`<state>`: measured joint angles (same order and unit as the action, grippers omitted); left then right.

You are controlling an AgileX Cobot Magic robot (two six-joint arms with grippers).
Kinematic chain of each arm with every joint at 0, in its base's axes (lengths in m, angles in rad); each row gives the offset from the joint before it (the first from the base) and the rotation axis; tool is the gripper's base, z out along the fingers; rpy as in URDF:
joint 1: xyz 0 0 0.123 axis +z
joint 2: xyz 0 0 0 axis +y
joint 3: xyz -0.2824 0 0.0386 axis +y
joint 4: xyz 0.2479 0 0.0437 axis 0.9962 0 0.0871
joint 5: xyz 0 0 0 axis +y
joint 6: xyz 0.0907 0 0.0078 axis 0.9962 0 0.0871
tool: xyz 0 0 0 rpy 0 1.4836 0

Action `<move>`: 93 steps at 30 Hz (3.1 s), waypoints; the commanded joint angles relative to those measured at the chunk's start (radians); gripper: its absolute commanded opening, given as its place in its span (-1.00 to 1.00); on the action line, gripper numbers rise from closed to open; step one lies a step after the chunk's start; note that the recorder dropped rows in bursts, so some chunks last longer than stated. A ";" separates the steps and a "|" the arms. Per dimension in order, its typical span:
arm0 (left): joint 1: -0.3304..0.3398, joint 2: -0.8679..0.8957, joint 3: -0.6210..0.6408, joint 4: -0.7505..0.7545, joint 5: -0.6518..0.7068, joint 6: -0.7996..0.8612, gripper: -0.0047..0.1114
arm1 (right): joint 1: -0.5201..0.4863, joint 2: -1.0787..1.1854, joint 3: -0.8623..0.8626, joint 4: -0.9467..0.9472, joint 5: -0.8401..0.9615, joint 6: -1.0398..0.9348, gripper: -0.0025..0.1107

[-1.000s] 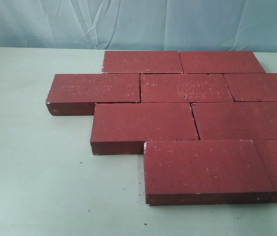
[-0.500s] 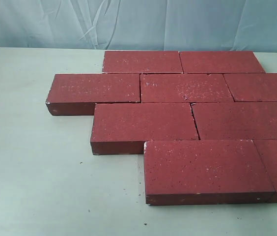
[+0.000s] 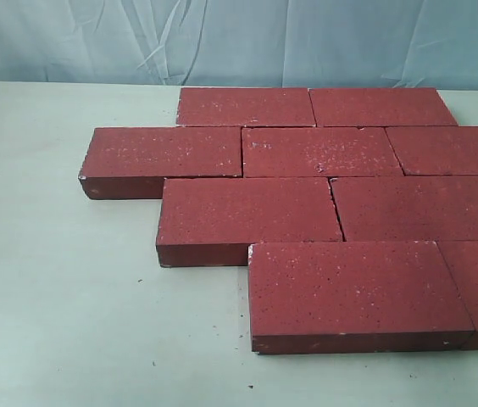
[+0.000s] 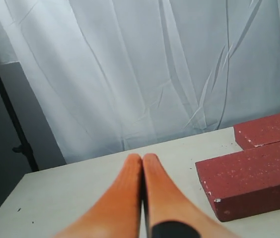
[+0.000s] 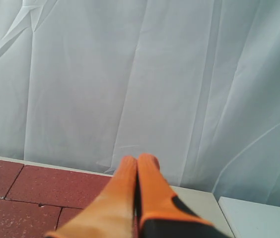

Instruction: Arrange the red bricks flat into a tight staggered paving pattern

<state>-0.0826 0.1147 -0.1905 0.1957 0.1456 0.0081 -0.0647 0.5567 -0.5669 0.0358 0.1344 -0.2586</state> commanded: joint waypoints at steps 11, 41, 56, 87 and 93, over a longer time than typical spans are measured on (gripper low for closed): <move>0.043 -0.115 0.190 -0.117 -0.011 -0.008 -0.92 | -0.004 -0.005 0.007 0.003 -0.011 0.006 -0.97; 0.043 -0.115 0.190 -0.132 0.084 -0.008 -0.92 | -0.004 -0.005 0.007 -0.007 -0.011 0.006 -0.97; 0.043 -0.115 0.190 -0.132 0.086 -0.008 -0.92 | -0.004 -0.005 0.007 -0.022 -0.011 0.002 -0.97; 0.043 -0.115 0.190 -0.132 0.086 -0.008 -0.92 | -0.004 -0.522 0.461 0.115 0.018 0.009 -0.97; 0.043 -0.115 0.190 -0.132 0.086 -0.008 -0.92 | -0.004 -0.557 0.462 0.028 0.093 0.189 -0.97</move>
<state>-0.0401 0.0043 -0.0052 0.0749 0.2297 0.0000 -0.0647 0.0206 -0.1122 0.1264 0.1918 -0.1812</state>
